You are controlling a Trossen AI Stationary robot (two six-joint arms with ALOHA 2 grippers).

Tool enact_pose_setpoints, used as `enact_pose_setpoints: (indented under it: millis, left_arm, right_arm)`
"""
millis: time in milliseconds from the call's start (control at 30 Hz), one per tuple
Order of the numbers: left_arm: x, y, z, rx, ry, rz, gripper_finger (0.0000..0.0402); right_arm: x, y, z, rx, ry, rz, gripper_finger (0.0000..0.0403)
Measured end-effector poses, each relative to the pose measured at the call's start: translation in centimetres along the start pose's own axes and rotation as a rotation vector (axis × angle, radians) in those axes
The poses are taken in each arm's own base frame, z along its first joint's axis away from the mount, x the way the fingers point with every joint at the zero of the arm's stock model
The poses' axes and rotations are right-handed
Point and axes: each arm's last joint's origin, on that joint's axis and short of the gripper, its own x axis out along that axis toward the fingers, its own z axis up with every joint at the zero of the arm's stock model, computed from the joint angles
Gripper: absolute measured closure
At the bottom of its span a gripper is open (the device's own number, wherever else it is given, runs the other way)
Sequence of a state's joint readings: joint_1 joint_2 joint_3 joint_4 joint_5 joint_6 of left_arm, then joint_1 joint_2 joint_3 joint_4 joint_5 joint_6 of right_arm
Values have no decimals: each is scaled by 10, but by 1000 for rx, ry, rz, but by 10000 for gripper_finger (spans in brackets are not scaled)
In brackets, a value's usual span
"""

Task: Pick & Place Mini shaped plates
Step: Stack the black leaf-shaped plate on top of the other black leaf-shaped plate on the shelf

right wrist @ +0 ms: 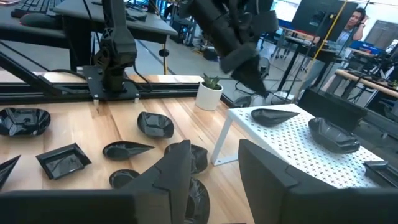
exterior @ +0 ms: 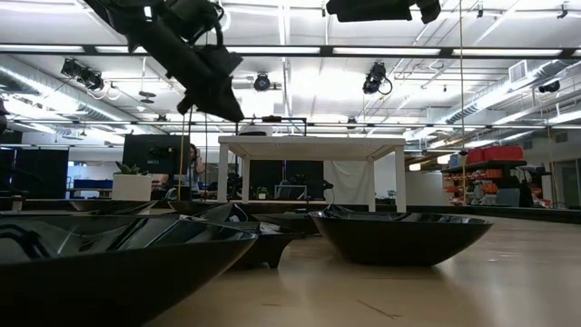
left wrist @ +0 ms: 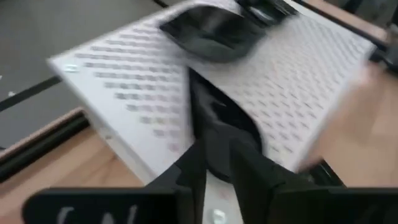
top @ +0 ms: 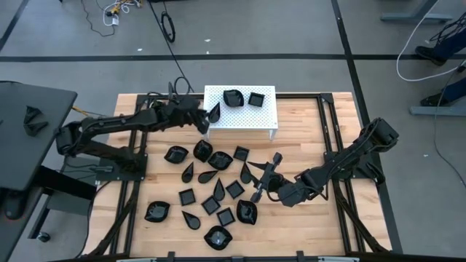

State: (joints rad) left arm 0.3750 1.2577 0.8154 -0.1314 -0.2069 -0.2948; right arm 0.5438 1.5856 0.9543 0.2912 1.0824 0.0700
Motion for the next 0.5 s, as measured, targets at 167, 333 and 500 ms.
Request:
enact_pose_setpoints:
  millis: [167,333,500]
  left_arm:
    - [-14,-27,-22,89,121,-25,365]
    - [-36,-67,-50,141,201,-82,393]
    - [-70,-110,-79,115,231,-213,395]
  right_arm:
    - [0,0,-3,-29,19,0,263]
    - [0,-1,-6,-34,33,-1,263]
    - [1,-2,-14,-29,31,-4,263]
